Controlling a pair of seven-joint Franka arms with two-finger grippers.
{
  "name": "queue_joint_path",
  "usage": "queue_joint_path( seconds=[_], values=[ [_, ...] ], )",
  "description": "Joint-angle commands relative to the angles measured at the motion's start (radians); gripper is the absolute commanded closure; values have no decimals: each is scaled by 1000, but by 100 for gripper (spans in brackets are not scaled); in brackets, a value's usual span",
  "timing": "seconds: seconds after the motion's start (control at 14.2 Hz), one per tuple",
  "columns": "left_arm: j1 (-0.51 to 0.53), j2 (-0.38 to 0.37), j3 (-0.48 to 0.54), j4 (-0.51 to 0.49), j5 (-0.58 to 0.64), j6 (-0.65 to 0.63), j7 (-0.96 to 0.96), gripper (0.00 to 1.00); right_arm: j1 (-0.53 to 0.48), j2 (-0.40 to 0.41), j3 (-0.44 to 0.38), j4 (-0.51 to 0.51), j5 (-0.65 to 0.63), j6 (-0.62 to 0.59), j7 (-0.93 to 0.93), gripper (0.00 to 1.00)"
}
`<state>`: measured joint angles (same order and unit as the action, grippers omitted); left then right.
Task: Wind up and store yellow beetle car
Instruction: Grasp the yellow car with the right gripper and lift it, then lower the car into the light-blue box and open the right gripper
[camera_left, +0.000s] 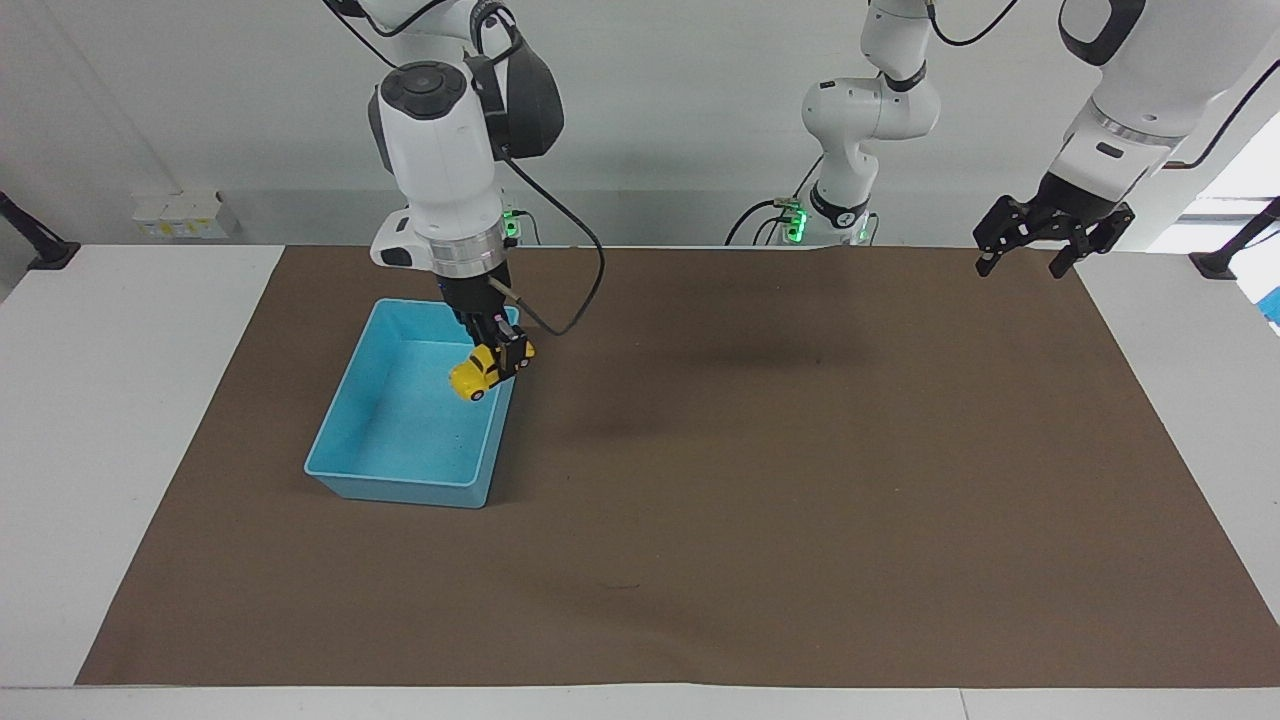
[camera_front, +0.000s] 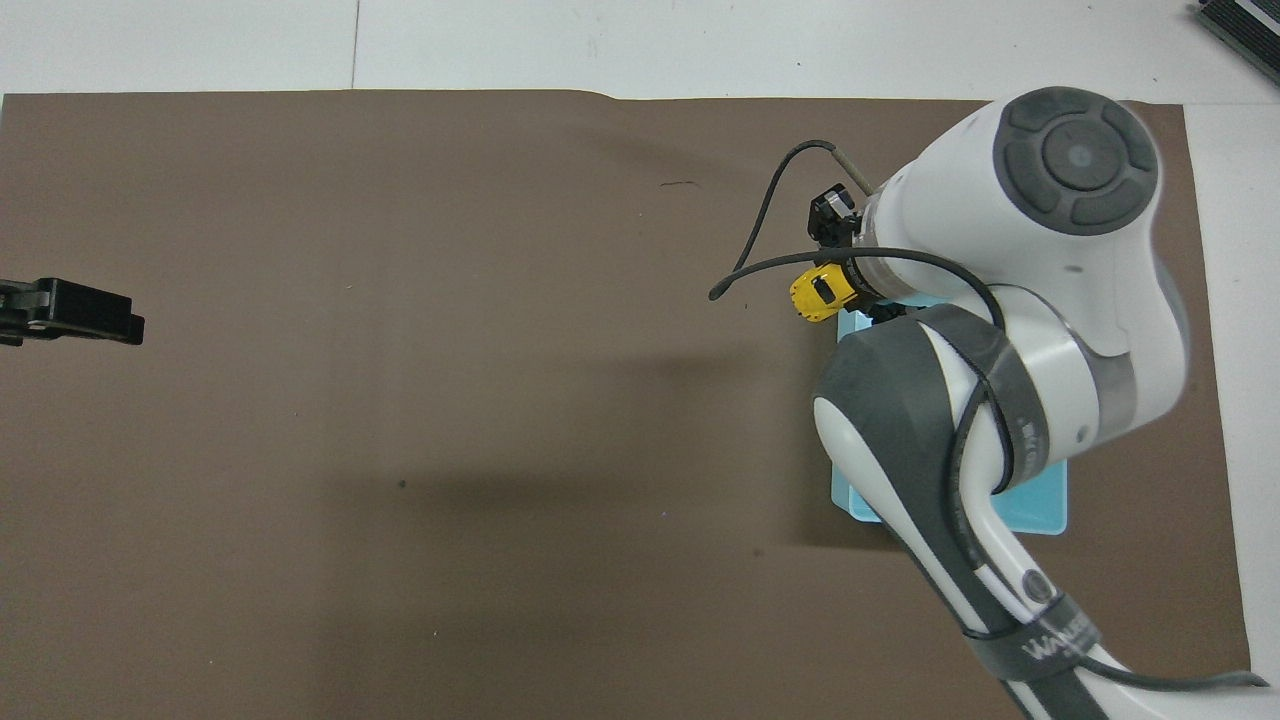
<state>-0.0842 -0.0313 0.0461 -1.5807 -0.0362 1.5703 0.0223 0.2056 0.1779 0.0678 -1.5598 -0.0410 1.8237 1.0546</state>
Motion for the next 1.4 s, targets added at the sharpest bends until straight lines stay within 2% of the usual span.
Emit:
queue_joint_path(
  seconds=[0.0,0.14,0.35,0.49,0.84,1.05,1.33],
  values=[
    [11,-12,-6,2,9,-21,-9,0,-40,-38,10,-29,26,-46,-187,100],
    [11,-12,-6,2,7,-21,-9,0,-54,-66,7,-72,23,-58,-341,100],
    [11,-12,-6,2,9,-21,-9,0,-95,-81,7,-100,20,-57,-473,100],
    [11,-12,-6,2,9,-21,-9,0,-120,-116,7,-172,18,-25,-566,100],
    [11,-12,-6,2,9,-21,-9,0,-161,-248,7,-451,26,169,-723,100],
    [11,-12,-6,2,9,-21,-9,0,-198,-252,4,-531,101,207,-802,100],
    [11,-12,-6,2,9,-21,-9,0,-226,-253,3,-637,108,334,-970,100]
  ],
)
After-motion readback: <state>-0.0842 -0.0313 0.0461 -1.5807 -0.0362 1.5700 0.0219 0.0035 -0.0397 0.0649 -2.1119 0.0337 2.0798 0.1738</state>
